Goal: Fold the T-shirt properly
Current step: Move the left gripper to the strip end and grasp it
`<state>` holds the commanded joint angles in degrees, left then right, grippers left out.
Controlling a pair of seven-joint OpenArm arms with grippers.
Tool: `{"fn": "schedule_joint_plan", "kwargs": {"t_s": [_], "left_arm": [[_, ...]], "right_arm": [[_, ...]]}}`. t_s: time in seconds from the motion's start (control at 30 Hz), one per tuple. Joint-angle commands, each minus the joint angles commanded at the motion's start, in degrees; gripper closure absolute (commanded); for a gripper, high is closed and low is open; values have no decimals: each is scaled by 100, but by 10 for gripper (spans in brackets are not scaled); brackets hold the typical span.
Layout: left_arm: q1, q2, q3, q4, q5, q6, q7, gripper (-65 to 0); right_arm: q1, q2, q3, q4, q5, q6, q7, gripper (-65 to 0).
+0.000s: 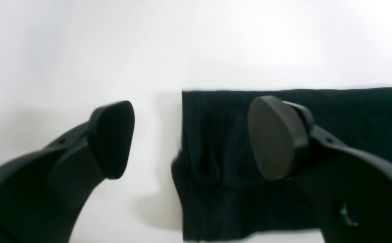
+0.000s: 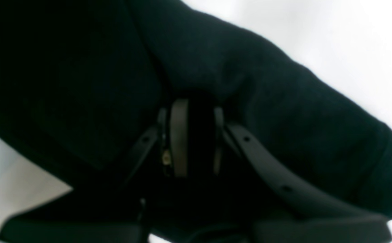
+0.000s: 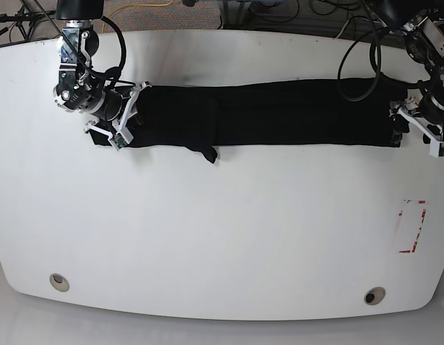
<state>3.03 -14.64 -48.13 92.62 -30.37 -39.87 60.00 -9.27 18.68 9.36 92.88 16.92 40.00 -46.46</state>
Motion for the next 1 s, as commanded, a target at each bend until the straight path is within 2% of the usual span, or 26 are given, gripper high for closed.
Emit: {"fn": "schedule_joint_plan", "kwargs": {"t_s": [0.13, 0.2, 0.43, 0.87, 0.93, 1.0], "left_arm": [[44, -273, -141, -642, -431, 0, 0, -525], [97, -448, -79, -1037, -703, -9, 0, -525], [246, -774, 281, -1846, -1398, -13, 0, -525], [360, -730, 1081, -2040, -1495, -13, 114, -518], [369, -686, 1055, -2031, -1495, -13, 264, -474], [360, -589, 1046, -2031, -1495, -13, 413, -369]], "right_arm": [[0, 0, 0, -9, 0, 0, 0, -92], [-9, 0, 0, 0, 0, 0, 0, -90], [-18, 0, 0, 18, 0, 0, -9, -90], [-18, -18, 0, 18, 26, 0, -9, -89], [-18, -18, 0, 18, 35, 0, -9, -89], [-18, -18, 0, 18, 35, 0, -9, -89]]}}
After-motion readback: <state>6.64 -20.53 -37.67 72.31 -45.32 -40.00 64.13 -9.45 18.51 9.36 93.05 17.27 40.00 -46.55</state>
